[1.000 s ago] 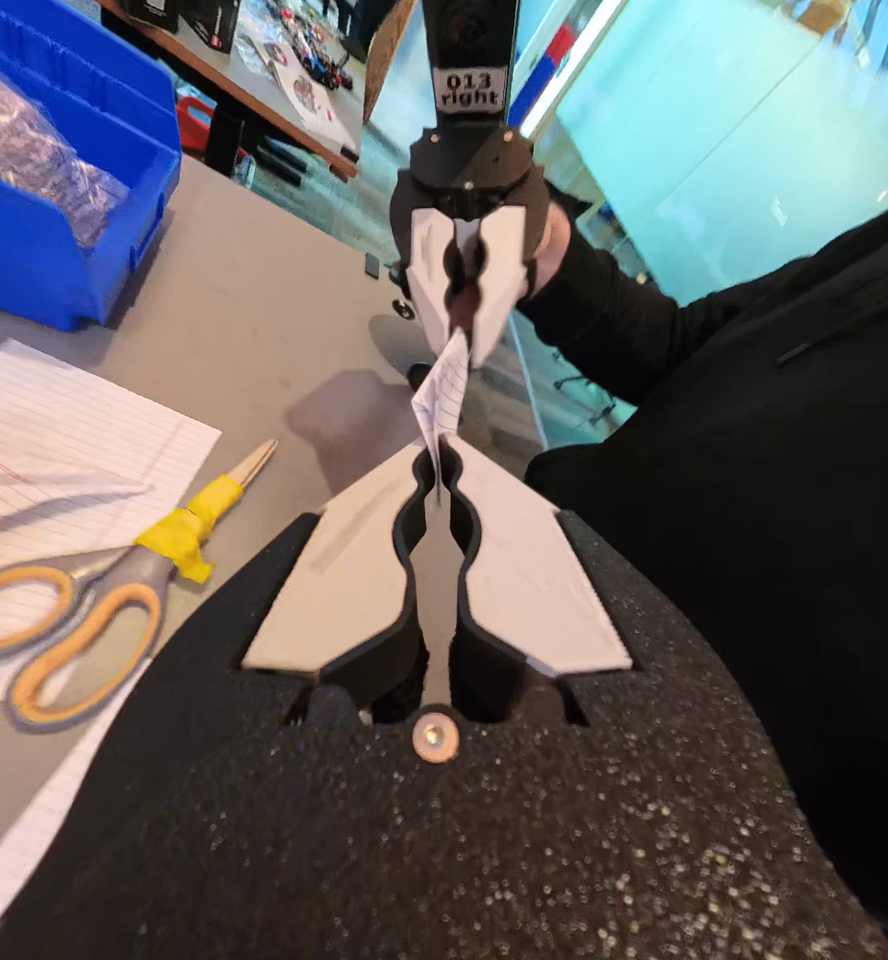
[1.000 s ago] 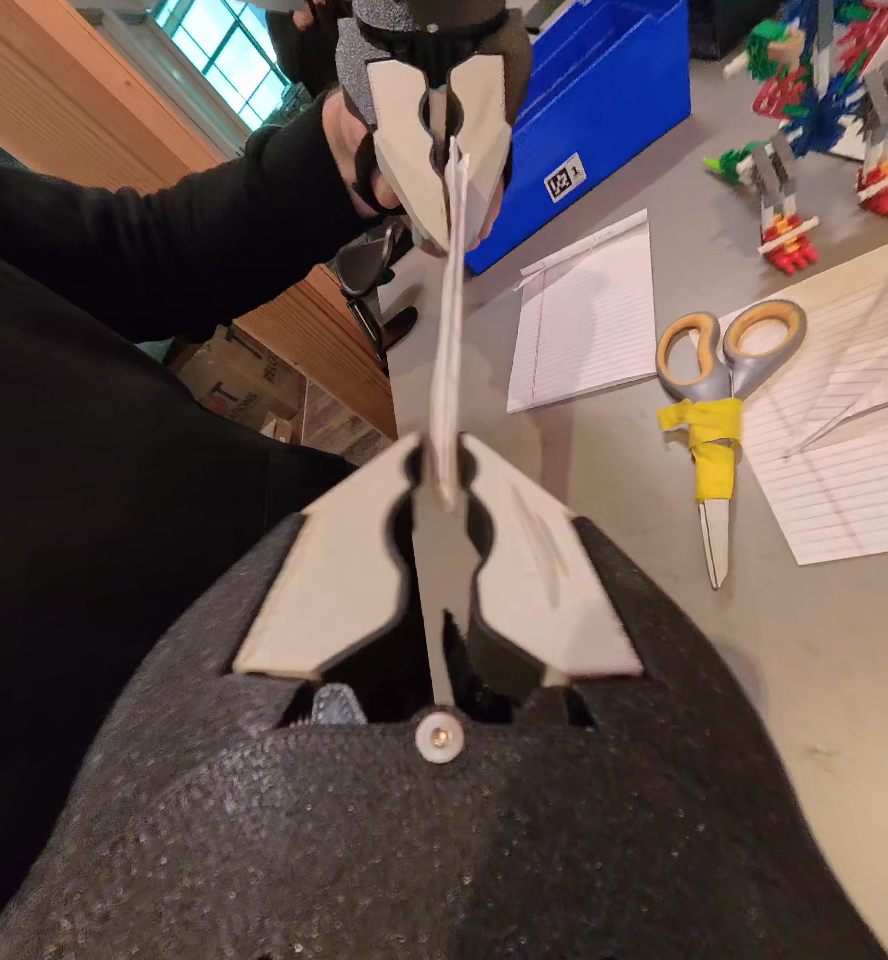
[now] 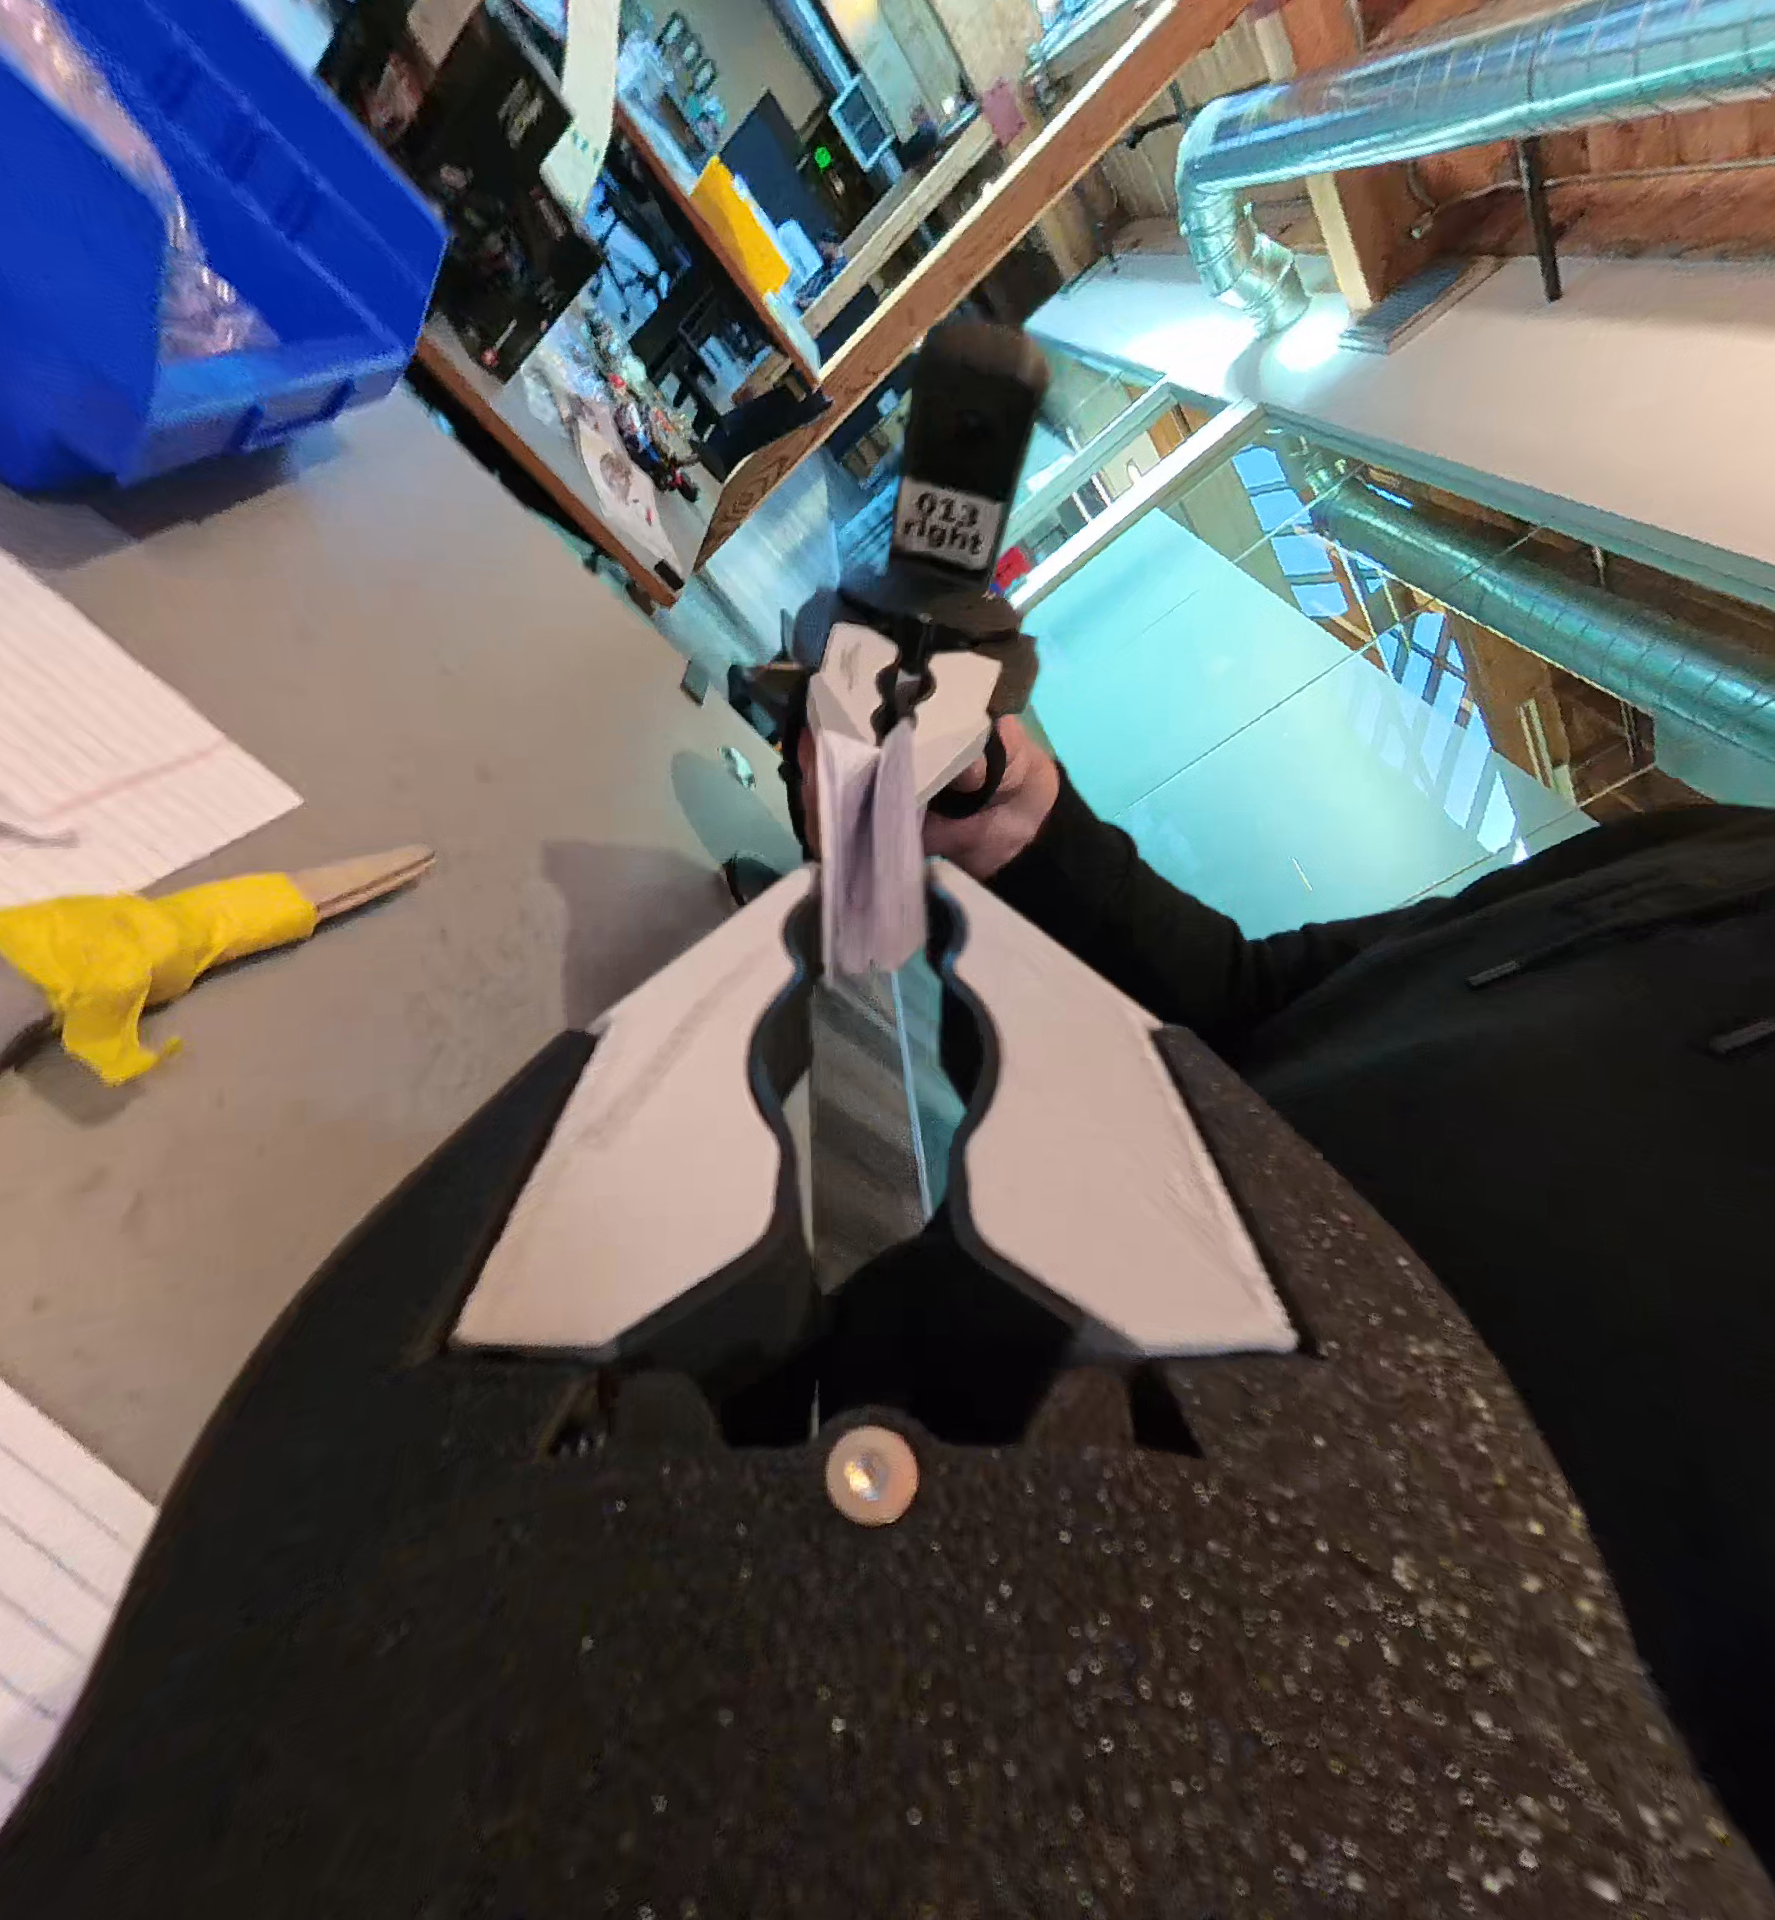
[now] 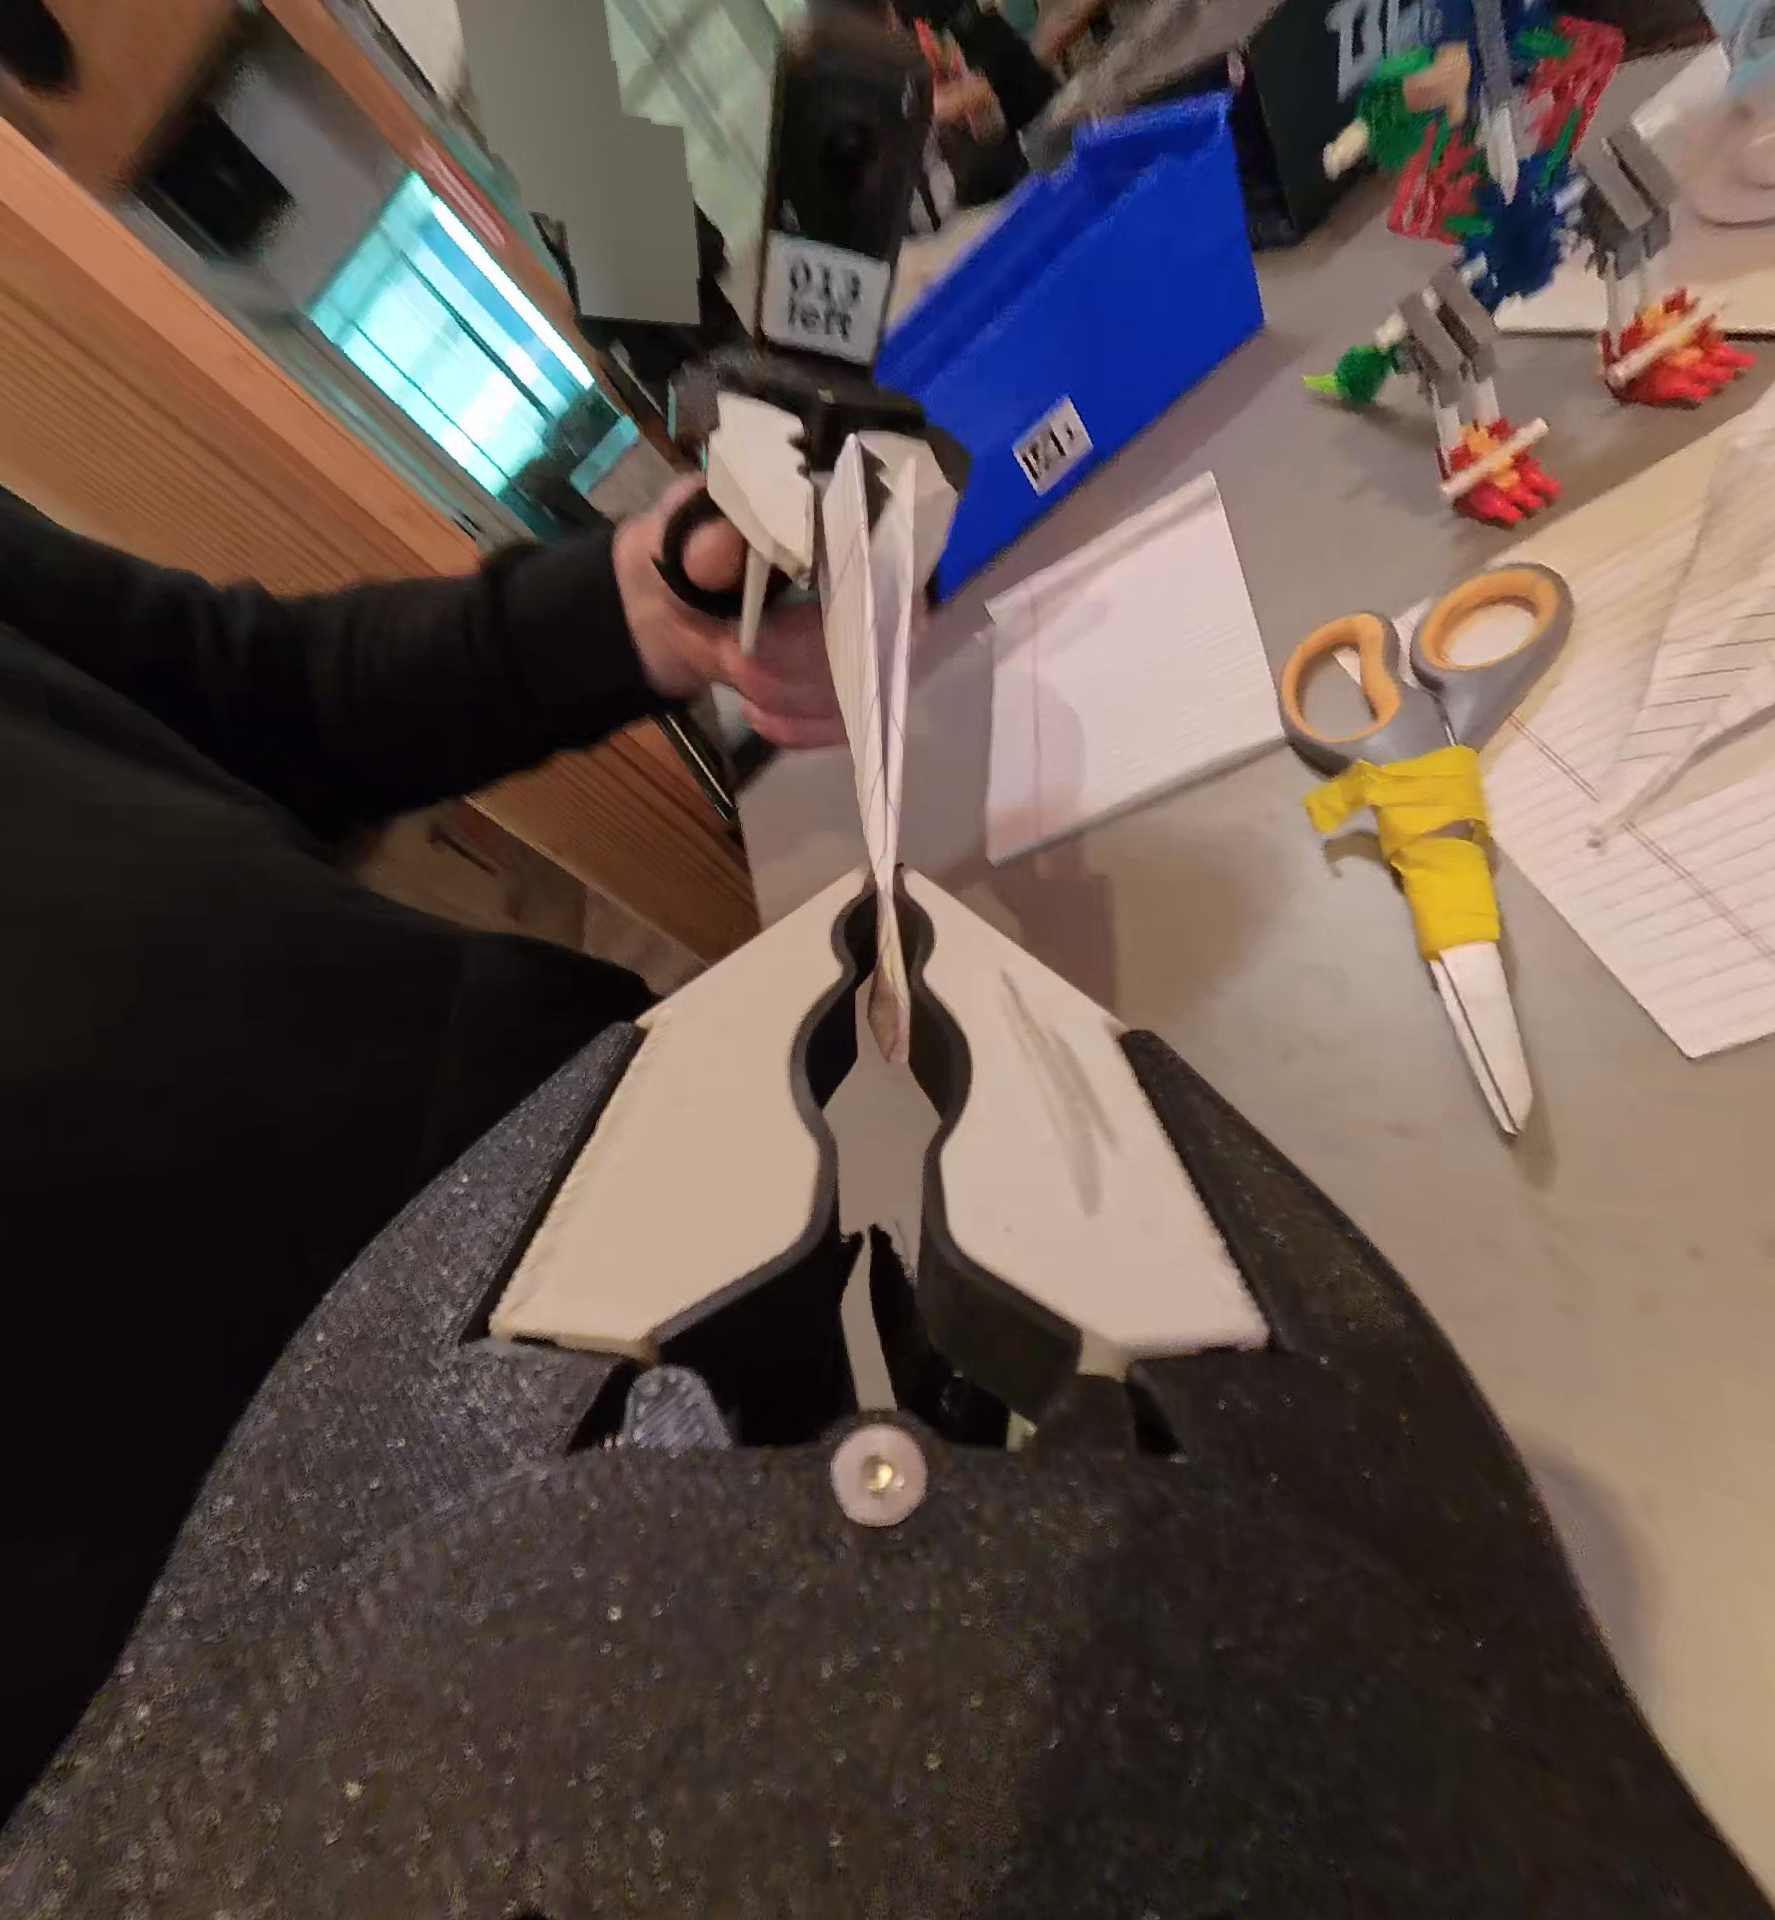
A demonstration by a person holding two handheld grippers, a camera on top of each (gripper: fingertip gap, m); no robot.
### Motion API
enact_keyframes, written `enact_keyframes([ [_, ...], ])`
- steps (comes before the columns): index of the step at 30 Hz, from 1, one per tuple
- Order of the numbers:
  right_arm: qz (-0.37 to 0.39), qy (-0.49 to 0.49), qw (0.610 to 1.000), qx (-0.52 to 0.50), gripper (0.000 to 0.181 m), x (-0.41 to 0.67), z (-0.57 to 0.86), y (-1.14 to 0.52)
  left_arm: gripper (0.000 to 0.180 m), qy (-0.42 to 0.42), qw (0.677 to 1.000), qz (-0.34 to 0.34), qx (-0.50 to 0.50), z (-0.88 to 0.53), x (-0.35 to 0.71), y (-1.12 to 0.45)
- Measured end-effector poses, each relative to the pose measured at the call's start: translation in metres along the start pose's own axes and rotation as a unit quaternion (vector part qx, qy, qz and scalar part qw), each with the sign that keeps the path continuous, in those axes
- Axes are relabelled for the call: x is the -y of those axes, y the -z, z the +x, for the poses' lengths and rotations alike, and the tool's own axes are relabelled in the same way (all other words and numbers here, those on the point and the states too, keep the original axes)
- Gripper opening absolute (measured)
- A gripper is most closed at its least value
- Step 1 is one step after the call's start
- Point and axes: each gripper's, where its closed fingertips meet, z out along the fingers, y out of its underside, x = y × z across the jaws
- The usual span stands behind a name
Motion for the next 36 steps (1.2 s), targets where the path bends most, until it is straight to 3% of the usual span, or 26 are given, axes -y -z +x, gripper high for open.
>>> enact_keyframes([
  [6,0.129,-0.071,0.984,0.097,0.0,0.038,-0.02,0.012,0.031,-0.065,0.994,0.074,-0.043,0.025,0.022,-0.002],
  [11,0.178,-0.104,0.966,0.156,0.0,0.051,-0.032,0.012,0.02,-0.091,0.986,0.135,-0.04,0.031,0.048,-0.006],
  [21,0.195,-0.123,0.956,0.183,0.002,0.057,-0.03,0.006,0.0,-0.112,0.98,0.16,-0.038,0.045,0.065,-0.014],
  [24,0.196,-0.119,0.969,0.092,0.047,0.057,-0.004,0.007,0.0,-0.078,0.982,0.172,0.011,0.028,0.072,-0.014],
  [30,0.153,0.069,0.969,-0.179,0.053,0.053,0.025,0.03,0.0,-0.015,0.979,0.191,0.072,0.009,0.074,-0.019],
  [33,0.115,0.22,0.927,-0.282,0.056,0.057,0.013,0.031,0.0,0.026,0.972,0.214,0.087,-0.001,0.076,-0.02],
  [36,0.072,0.311,0.877,-0.36,0.055,0.056,0.012,0.017,0.0,0.051,0.969,0.218,0.109,-0.009,0.072,-0.027],
])
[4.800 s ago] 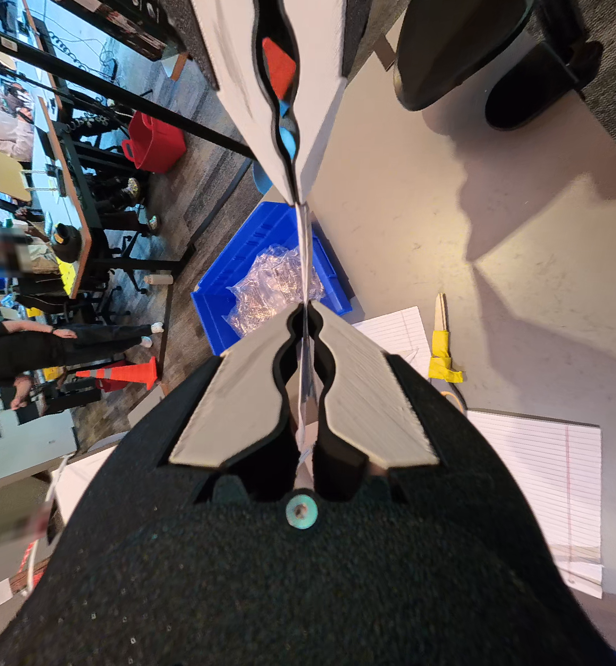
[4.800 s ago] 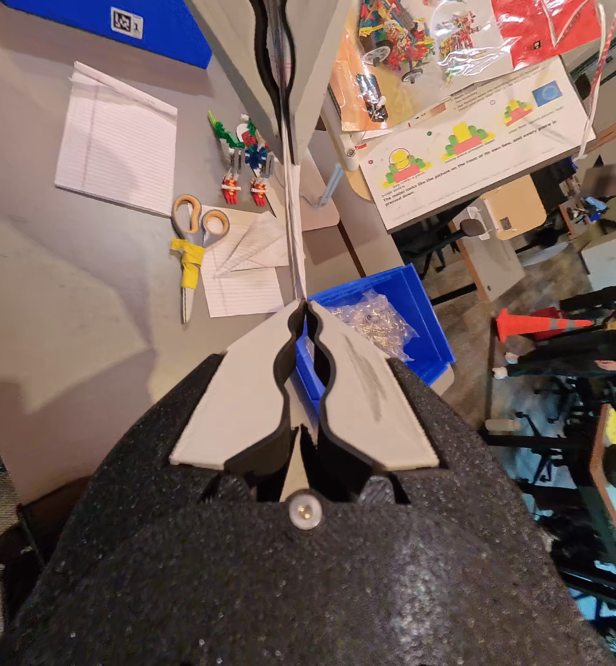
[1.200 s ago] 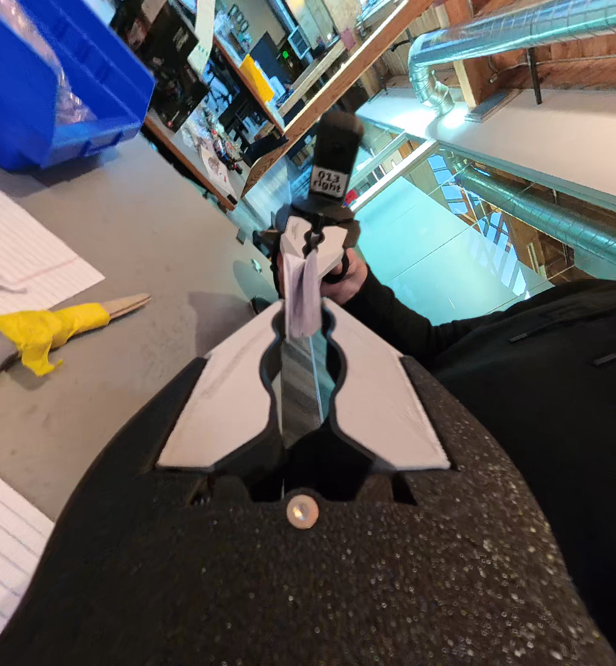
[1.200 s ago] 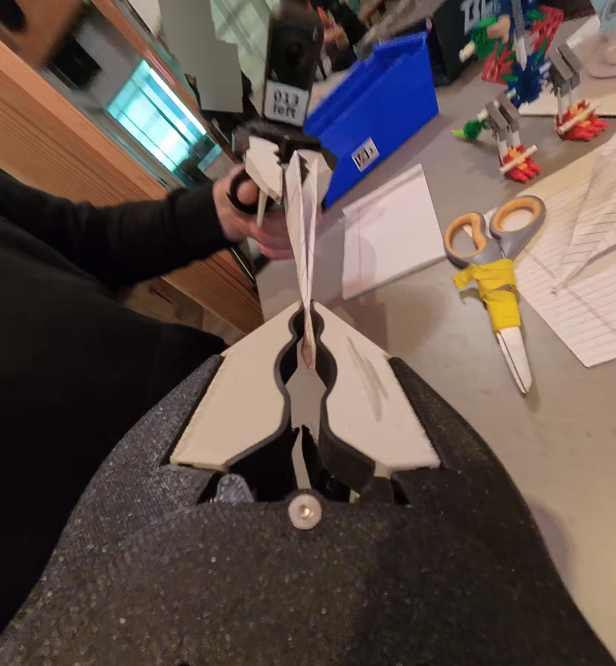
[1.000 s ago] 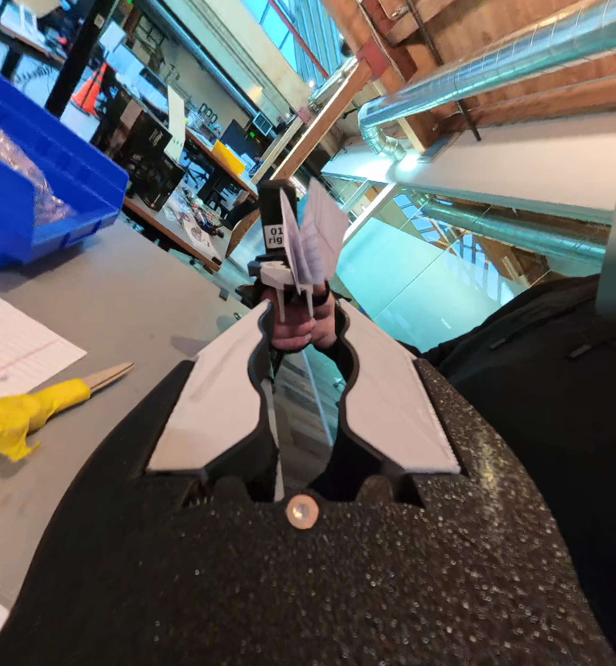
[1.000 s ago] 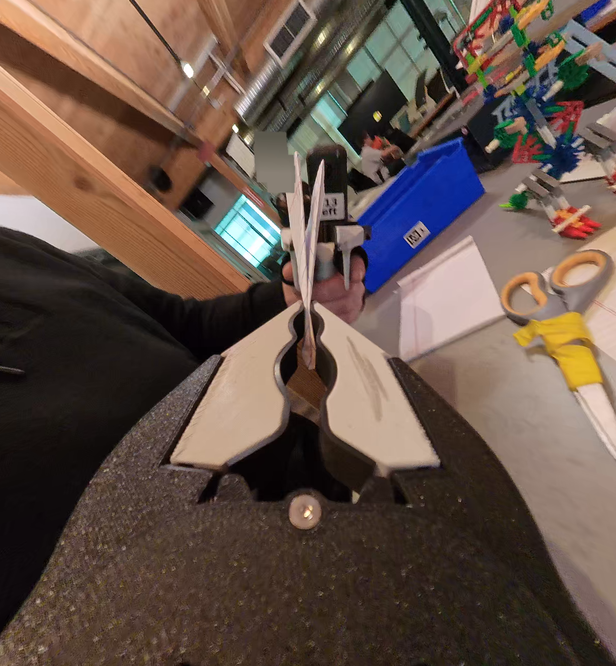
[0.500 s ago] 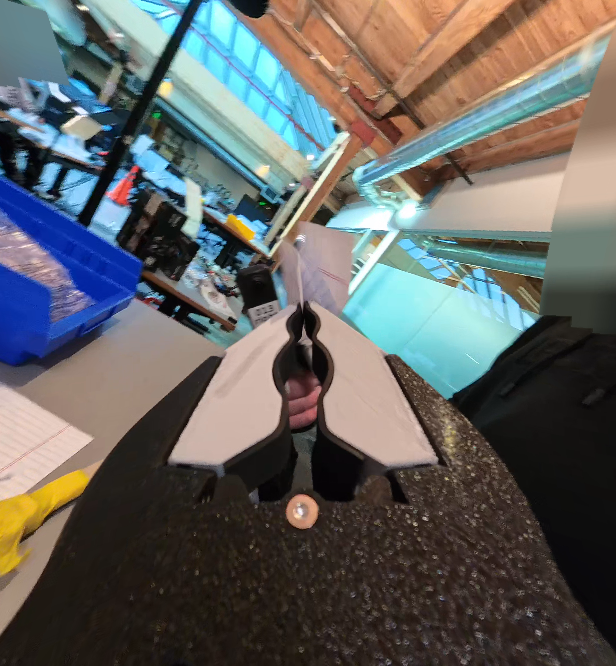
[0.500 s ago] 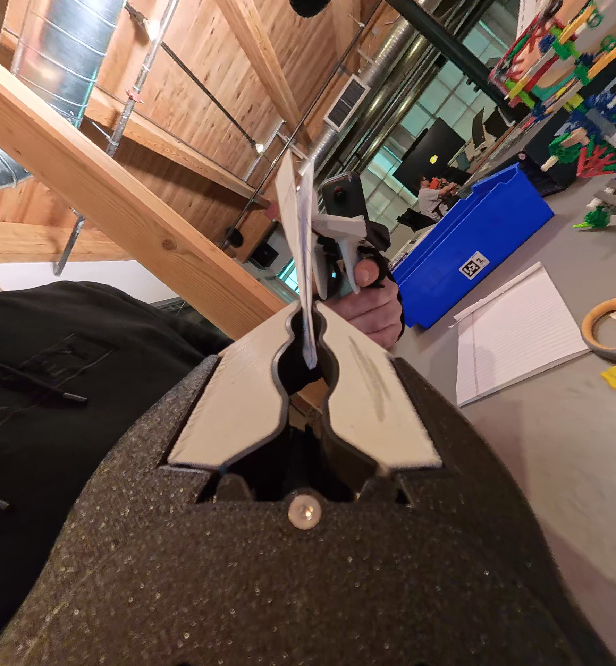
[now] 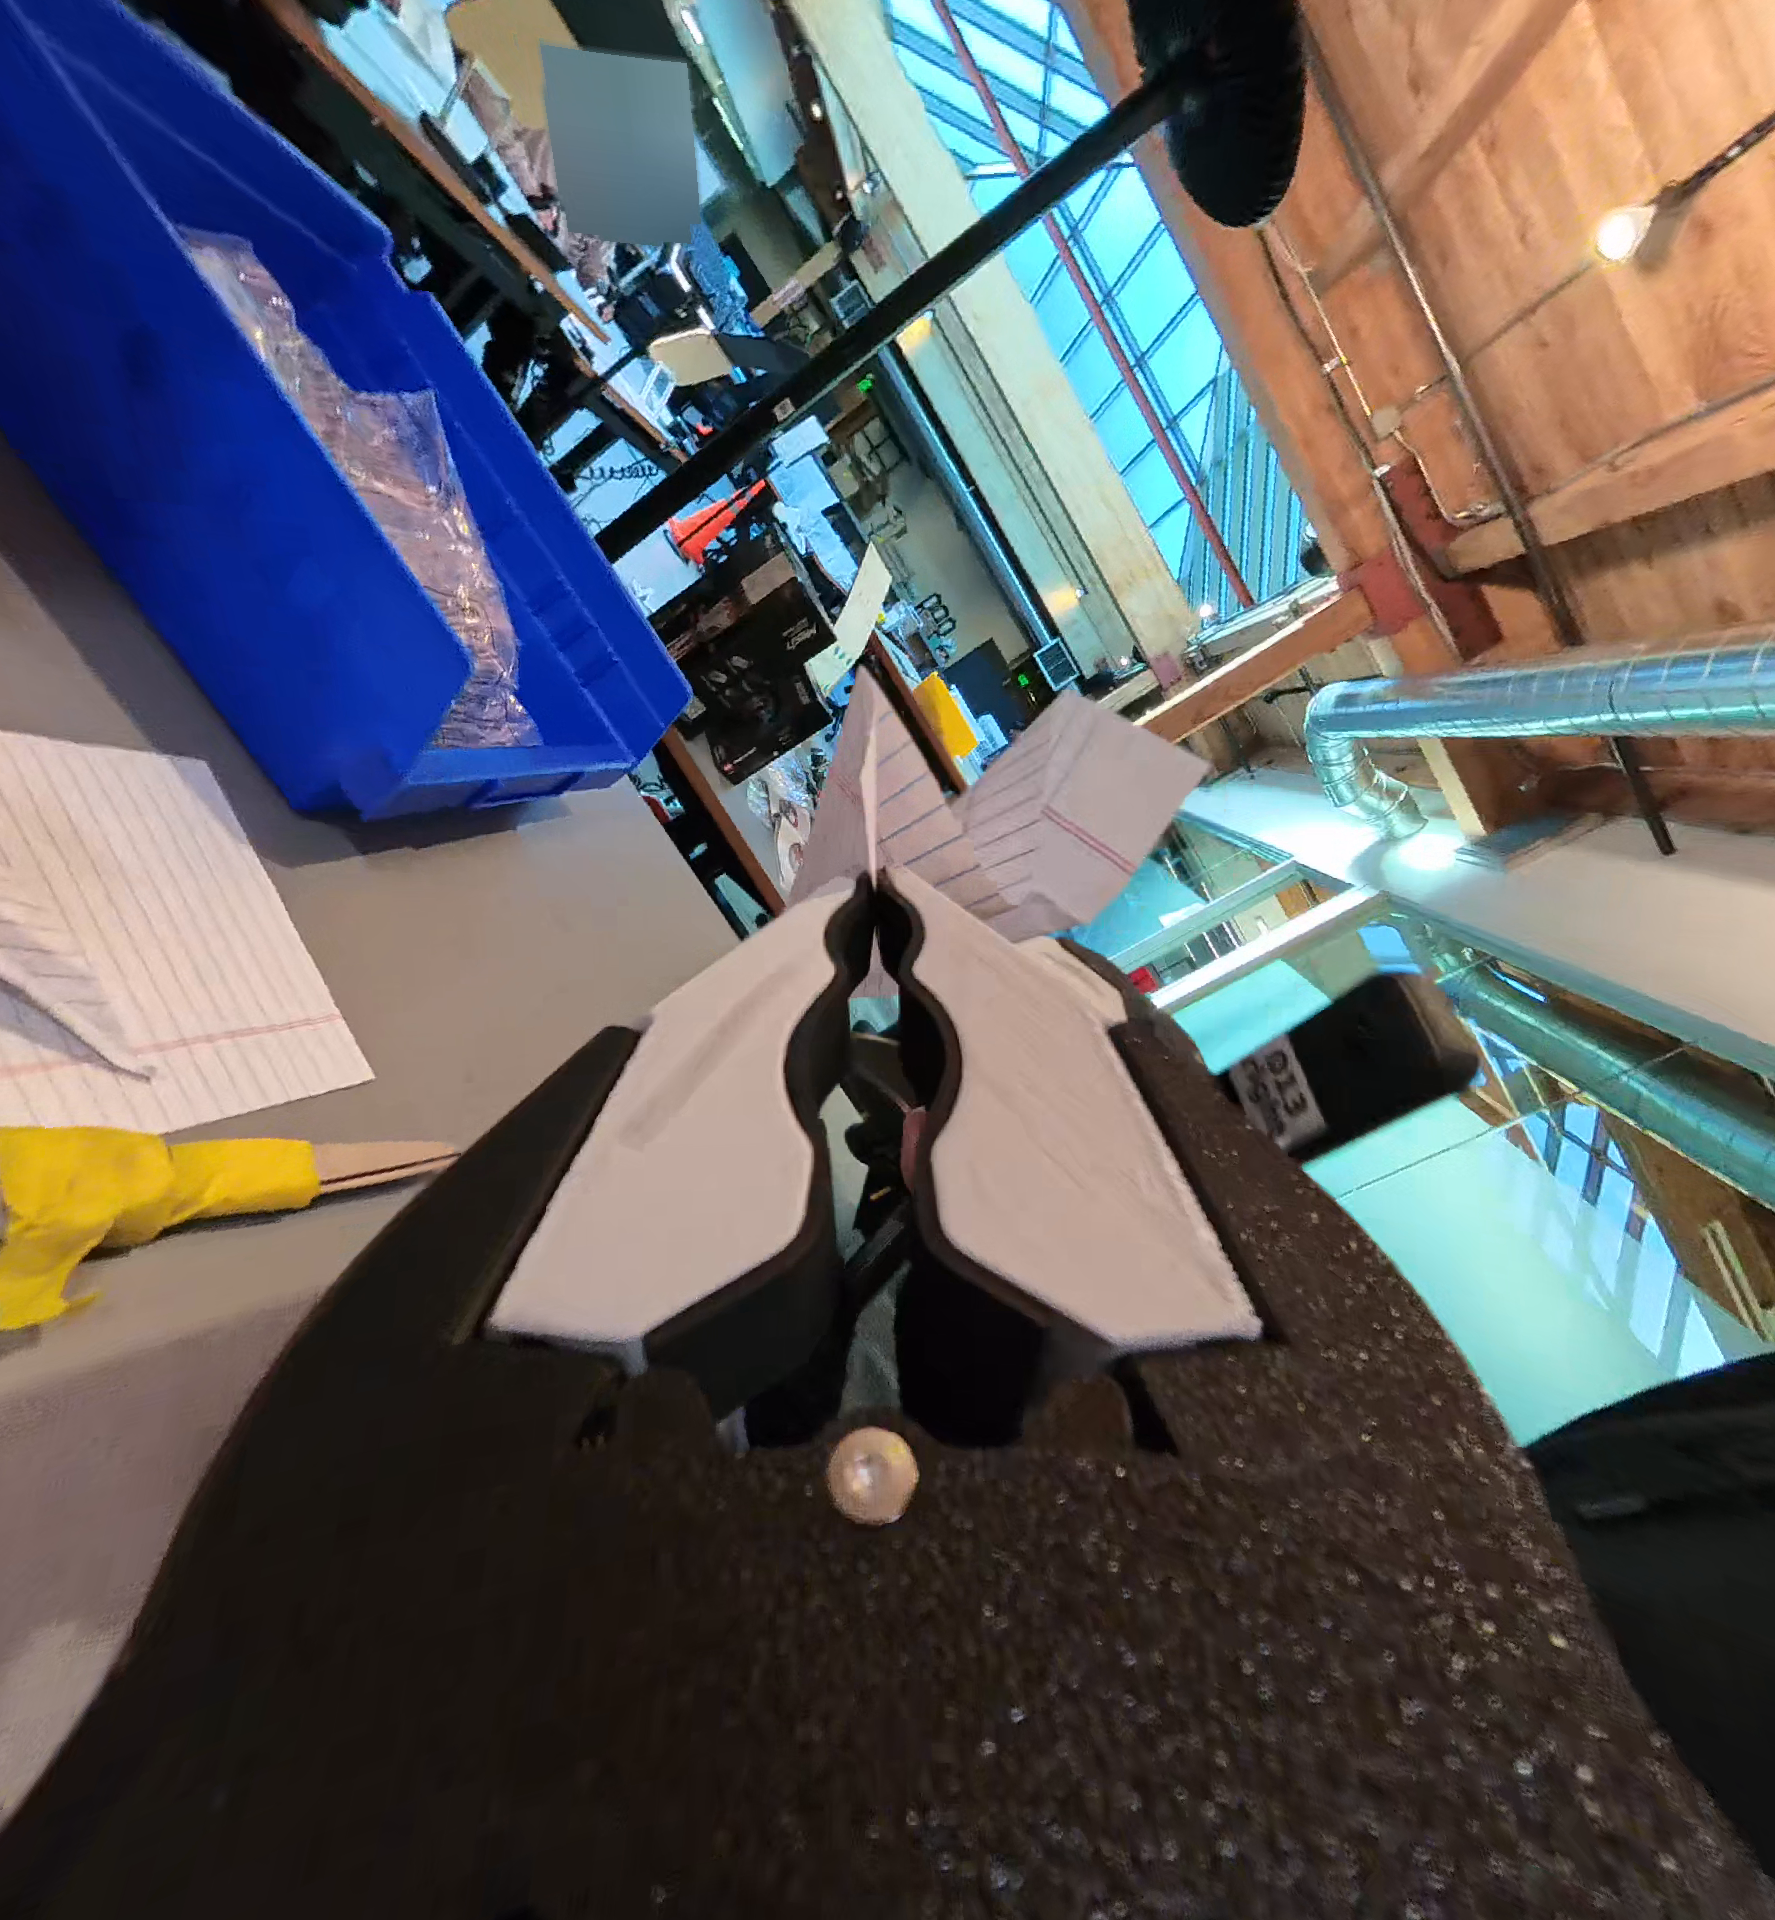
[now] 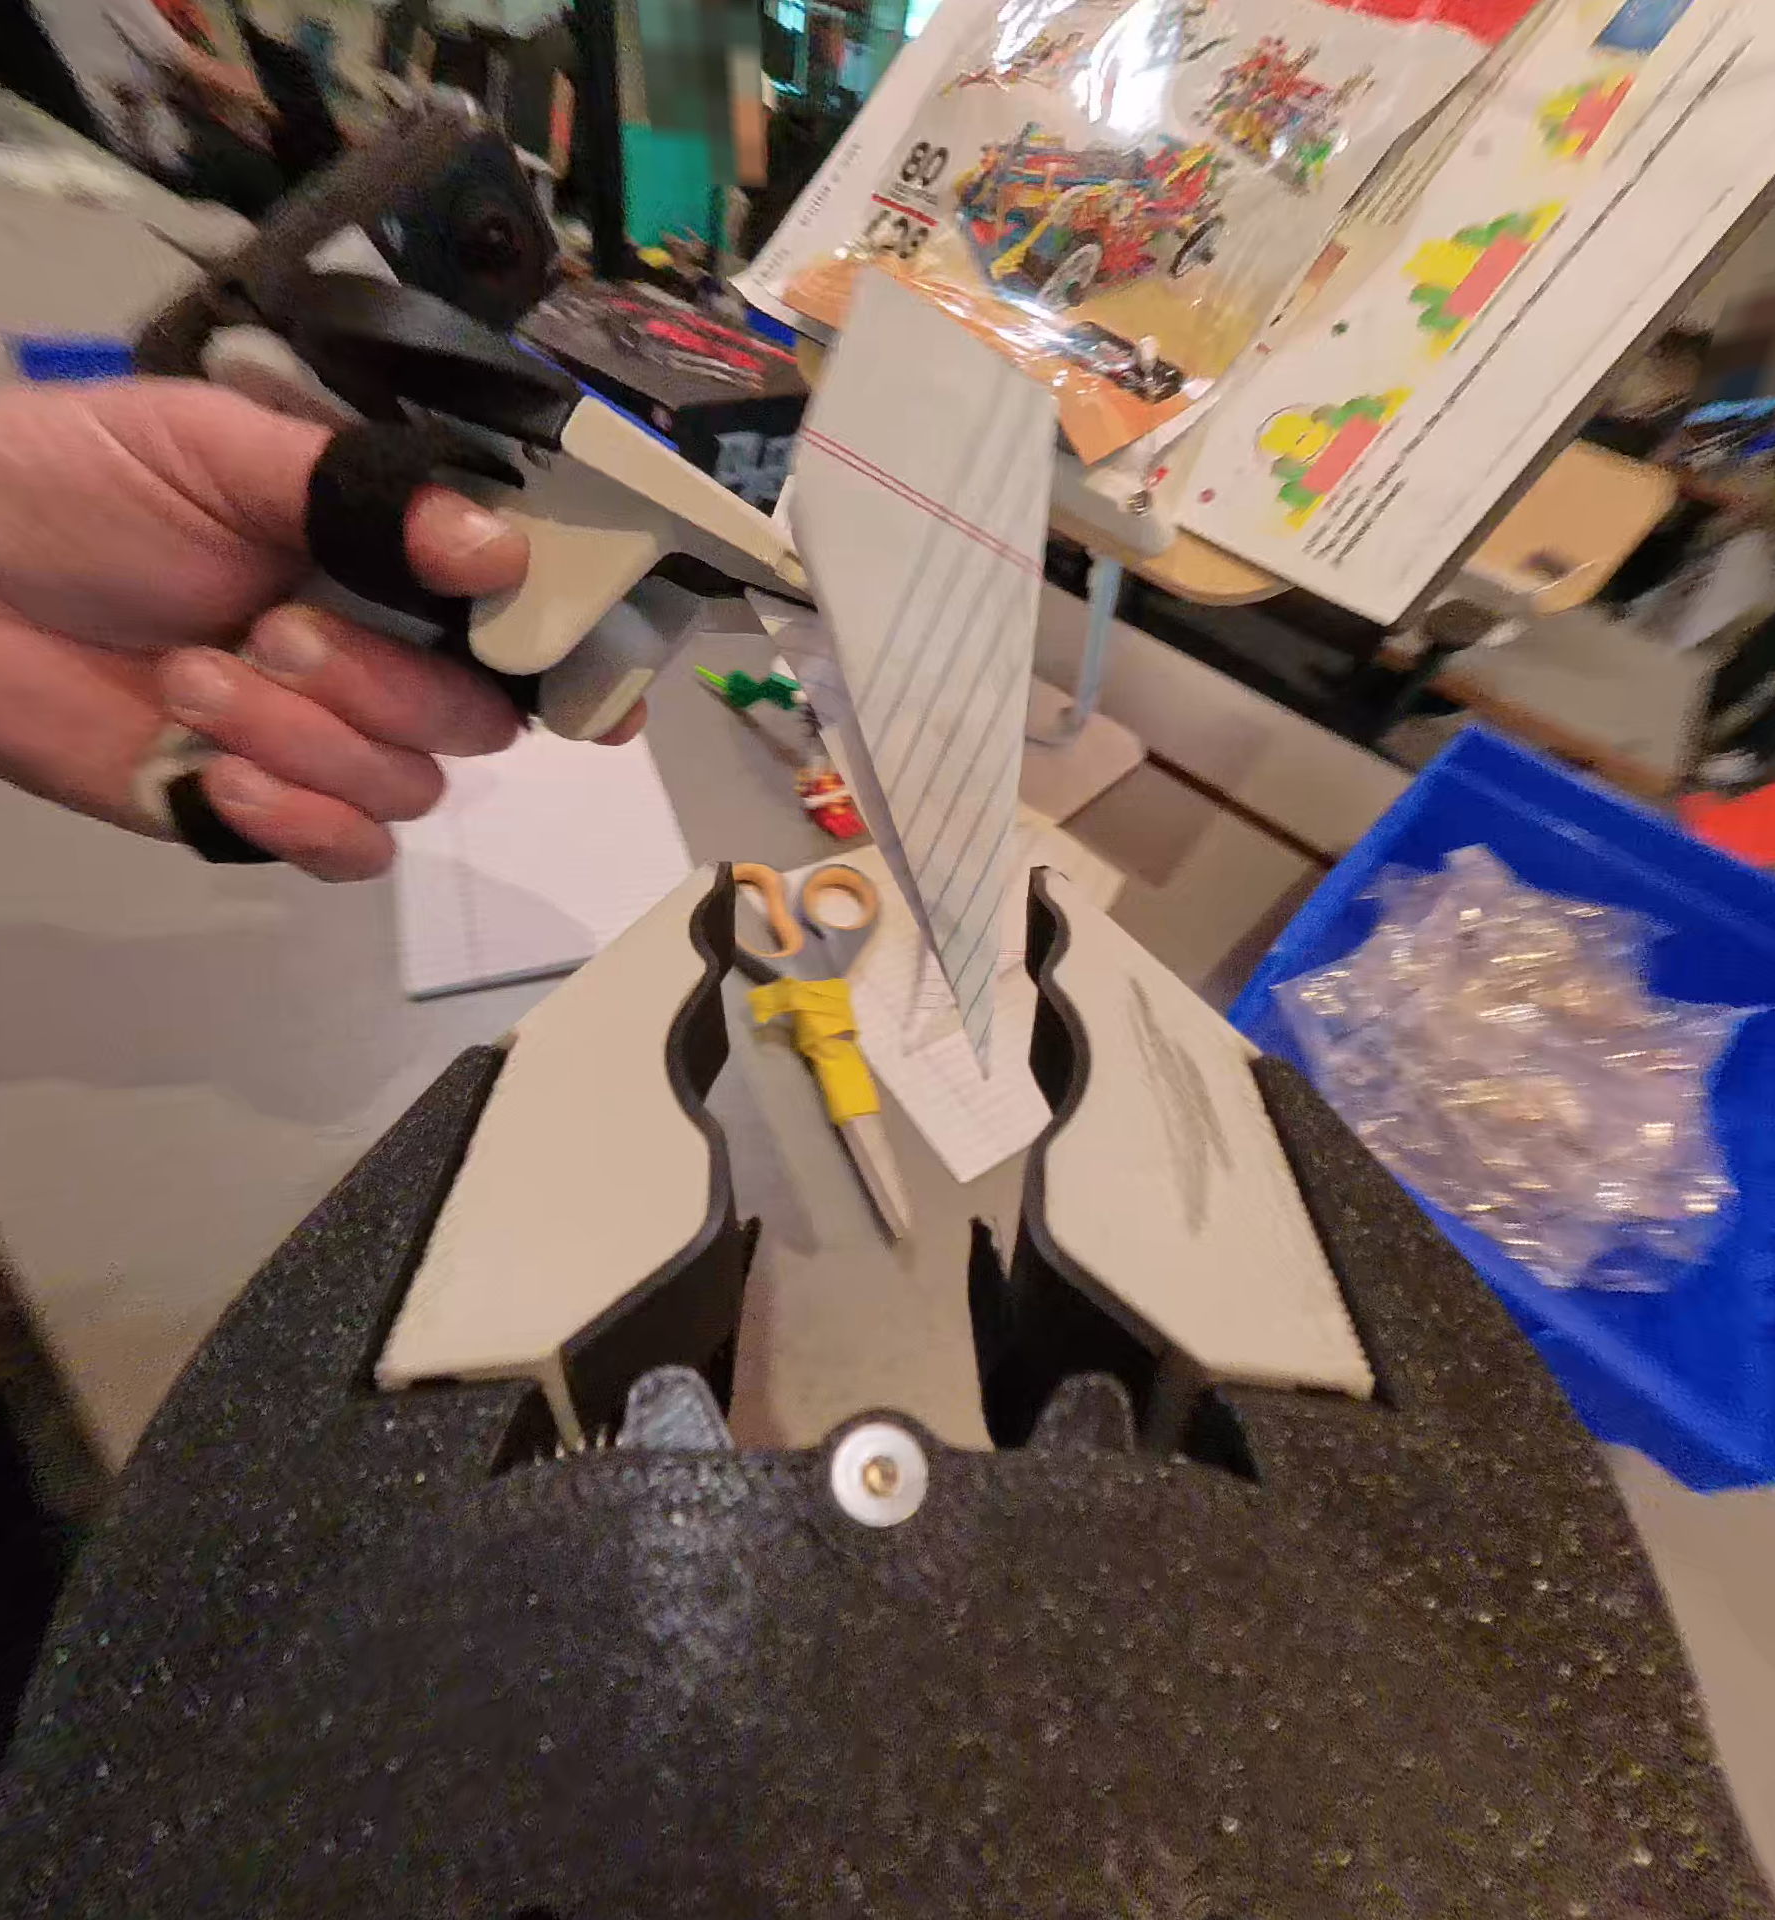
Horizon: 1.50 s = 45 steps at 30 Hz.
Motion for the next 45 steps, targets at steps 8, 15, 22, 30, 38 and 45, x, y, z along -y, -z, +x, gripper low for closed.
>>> enact_keyframes([
  [8,-0.012,0.051,0.994,-0.098,0.009,-0.009,0.009,-0.022,0.0,0.004,1.0,-0.012,0.029,0.001,-0.015,-0.014],
  [15,-0.003,0.008,0.998,-0.061,0.0,-0.003,0.02,-0.017,0.0,-0.035,0.999,-0.027,0.026,0.007,-0.015,-0.011],
  [22,-0.013,-0.07,0.997,-0.023,0.022,-0.009,0.026,-0.024,0.0,-0.082,0.996,-0.04,0.013,0.017,-0.018,-0.01],
  [30,0.018,0.01,0.994,-0.105,0.019,0.01,0.019,0.007,0.0,-0.076,0.996,-0.029,0.024,0.013,-0.017,-0.009],
  [38,0.024,0.044,0.996,-0.068,0.013,0.021,-0.019,0.007,0.0,-0.067,0.997,-0.037,0.026,0.019,-0.02,-0.018],
  [45,0.016,0.028,0.994,-0.103,0.021,0.014,-0.007,0.002,0.0,-0.065,0.997,-0.042,0.02,0.03,-0.024,-0.025],
])
